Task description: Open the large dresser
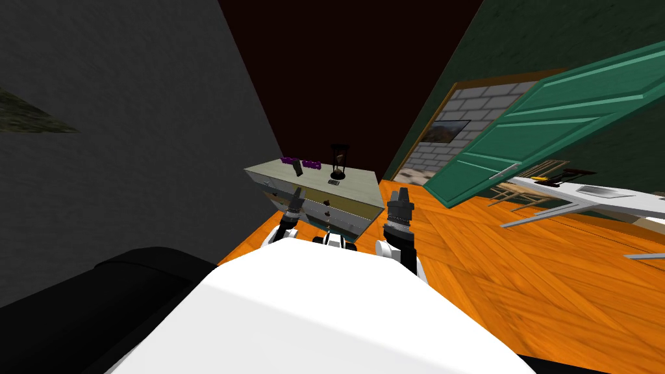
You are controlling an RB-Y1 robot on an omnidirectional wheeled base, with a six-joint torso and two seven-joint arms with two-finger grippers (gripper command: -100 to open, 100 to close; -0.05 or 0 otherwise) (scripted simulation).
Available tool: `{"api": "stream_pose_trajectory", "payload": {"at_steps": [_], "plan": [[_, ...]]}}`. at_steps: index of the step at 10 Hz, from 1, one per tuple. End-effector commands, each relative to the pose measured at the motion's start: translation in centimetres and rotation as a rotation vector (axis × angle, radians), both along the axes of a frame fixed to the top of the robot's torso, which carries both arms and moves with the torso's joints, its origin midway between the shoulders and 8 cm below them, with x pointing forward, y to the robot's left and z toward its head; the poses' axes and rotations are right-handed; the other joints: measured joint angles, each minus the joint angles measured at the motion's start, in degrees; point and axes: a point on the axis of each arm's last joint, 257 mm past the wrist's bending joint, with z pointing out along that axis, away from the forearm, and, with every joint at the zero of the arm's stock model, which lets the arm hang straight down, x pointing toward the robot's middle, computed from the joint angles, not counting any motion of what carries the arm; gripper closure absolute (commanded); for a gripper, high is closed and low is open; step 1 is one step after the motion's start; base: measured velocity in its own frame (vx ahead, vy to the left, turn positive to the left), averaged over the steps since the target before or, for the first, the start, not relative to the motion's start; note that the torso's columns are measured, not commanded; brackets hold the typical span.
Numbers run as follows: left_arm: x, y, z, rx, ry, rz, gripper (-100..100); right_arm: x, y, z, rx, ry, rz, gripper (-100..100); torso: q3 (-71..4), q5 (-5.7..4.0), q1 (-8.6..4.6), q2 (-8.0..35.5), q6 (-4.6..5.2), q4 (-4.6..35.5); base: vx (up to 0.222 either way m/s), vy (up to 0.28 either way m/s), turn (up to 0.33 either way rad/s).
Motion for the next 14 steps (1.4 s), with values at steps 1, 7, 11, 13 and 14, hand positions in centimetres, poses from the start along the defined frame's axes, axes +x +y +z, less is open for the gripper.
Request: {"api": "stream_pose_trajectory", "payload": {"at_steps": [1,7,11,13,14], "plan": [[0.4,0.1,-2.2,0.003,0.03,0.004,-100,0.0,0.0,0.0,0.0,0.0,0.0,0,0.0,-0.01,-0.01,0.0,-0.01,0.0,0.007,-0.024,-0.01],[0.9,0.0,-6.5,0.013,0.079,0.004,-100,0.0,0.0,0.0,0.0,0.0,0.0,0,0.0,0.0,0.02,0.0,0.0,0.0,0.005,-0.019,-0.023],[1.1,0.0,-9.5,0.017,0.124,0.007,-100,0.0,0.0,0.0,0.0,0.0,0.0,0,0.0,0.0,0.02,0.0,0.0,0.0,0.007,-0.023,-0.02],[1.0,0.0,-10.7,0.018,0.138,0.007,-100,0.0,0.0,0.0,0.0,0.0,0.0,0,0.0,0.01,0.05,0.0,-0.01,0.0,0.005,-0.017,-0.016],[1.0,-0.1,-11.7,0.018,0.15,0.007,-100,0.0,0.0,0.0,0.0,0.0,0.0,0,0.0,0.01,0.05,0.0,-0.01,0.0,0.002,-0.017,-0.027]]}}
